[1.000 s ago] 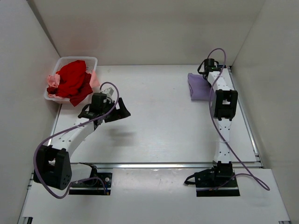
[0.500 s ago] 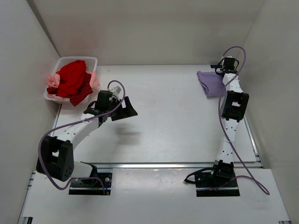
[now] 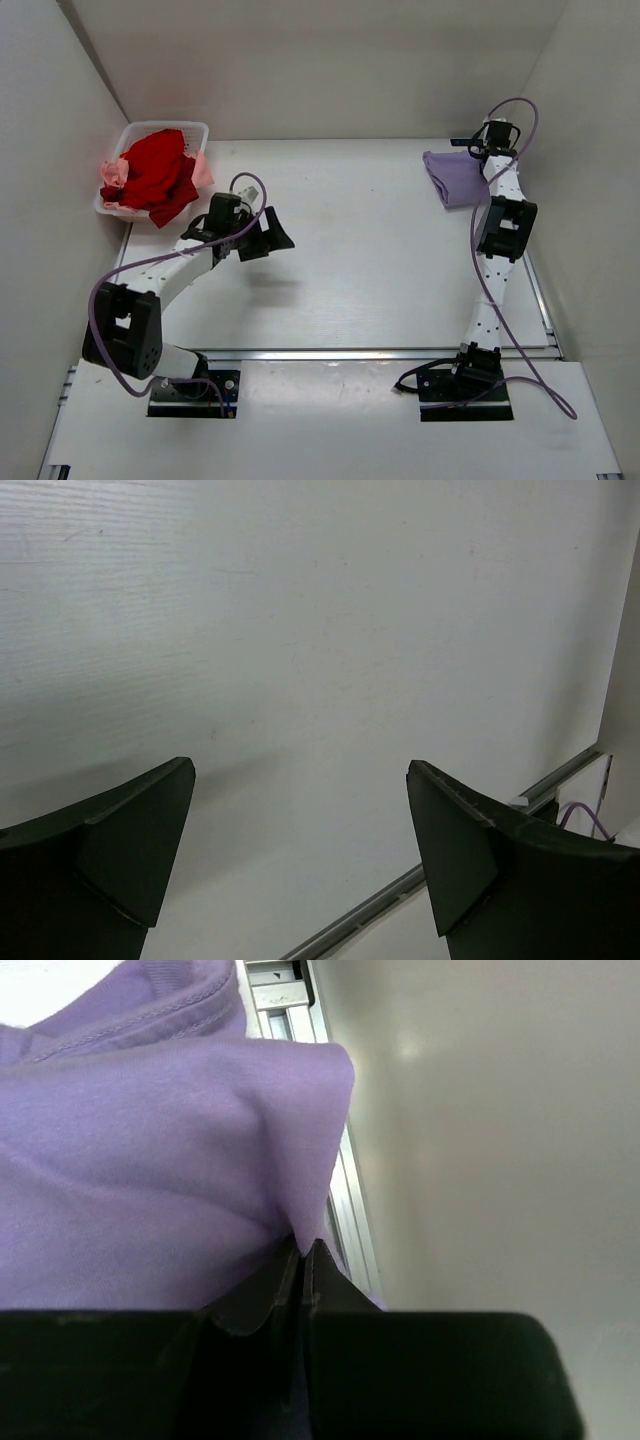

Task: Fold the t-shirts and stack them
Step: Put the neatly folded tshirt into the corner of the board with the right arm

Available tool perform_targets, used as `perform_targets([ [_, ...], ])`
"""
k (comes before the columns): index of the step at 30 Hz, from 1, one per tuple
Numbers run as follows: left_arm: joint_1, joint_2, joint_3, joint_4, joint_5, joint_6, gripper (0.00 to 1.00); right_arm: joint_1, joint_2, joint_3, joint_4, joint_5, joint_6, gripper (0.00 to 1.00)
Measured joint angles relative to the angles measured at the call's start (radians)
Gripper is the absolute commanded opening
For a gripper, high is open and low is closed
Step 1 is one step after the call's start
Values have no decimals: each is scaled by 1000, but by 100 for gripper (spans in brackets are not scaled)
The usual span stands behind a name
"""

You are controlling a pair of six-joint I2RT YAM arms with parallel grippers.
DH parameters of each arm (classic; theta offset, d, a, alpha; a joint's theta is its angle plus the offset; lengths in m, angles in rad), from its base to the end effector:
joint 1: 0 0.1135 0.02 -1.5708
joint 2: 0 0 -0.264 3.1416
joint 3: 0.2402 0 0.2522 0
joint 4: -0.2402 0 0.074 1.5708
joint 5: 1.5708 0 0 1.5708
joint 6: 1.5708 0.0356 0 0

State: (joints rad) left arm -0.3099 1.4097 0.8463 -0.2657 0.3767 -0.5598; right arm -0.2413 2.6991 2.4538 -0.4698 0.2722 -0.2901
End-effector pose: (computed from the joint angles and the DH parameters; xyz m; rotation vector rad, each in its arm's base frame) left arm 0.2714 -0.1007 0.2150 -0.1274 2.4972 -0.8395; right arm 0.5731 -0.1509 0.1543 0.0882 2.3220 -0.5842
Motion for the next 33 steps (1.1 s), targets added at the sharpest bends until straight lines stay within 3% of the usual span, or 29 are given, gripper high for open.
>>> perform_targets([
  [10,17,-112,0,-84,-11,18,99,10,-24,-12,-48,43,59,0],
  [12,17,-126,0,-95,-13,18,98,5,-33,-18,-59,43,75,14],
  [14,14,-133,0,-105,-17,18,99,1,-45,-29,-66,45,87,16],
  [16,10,-136,0,-112,-19,17,99,-2,-56,-32,-72,45,97,27],
  [18,5,-136,0,-121,-21,15,99,-3,-76,-39,-76,46,106,47],
  [19,3,-137,0,-124,-21,13,99,-3,-93,-47,-81,48,112,49],
  [28,-7,-177,0,-122,-20,-16,99,52,-348,-183,-140,-11,137,52],
  [33,-7,-233,-1,-123,-19,-29,99,147,-366,-192,-244,-74,168,51],
])
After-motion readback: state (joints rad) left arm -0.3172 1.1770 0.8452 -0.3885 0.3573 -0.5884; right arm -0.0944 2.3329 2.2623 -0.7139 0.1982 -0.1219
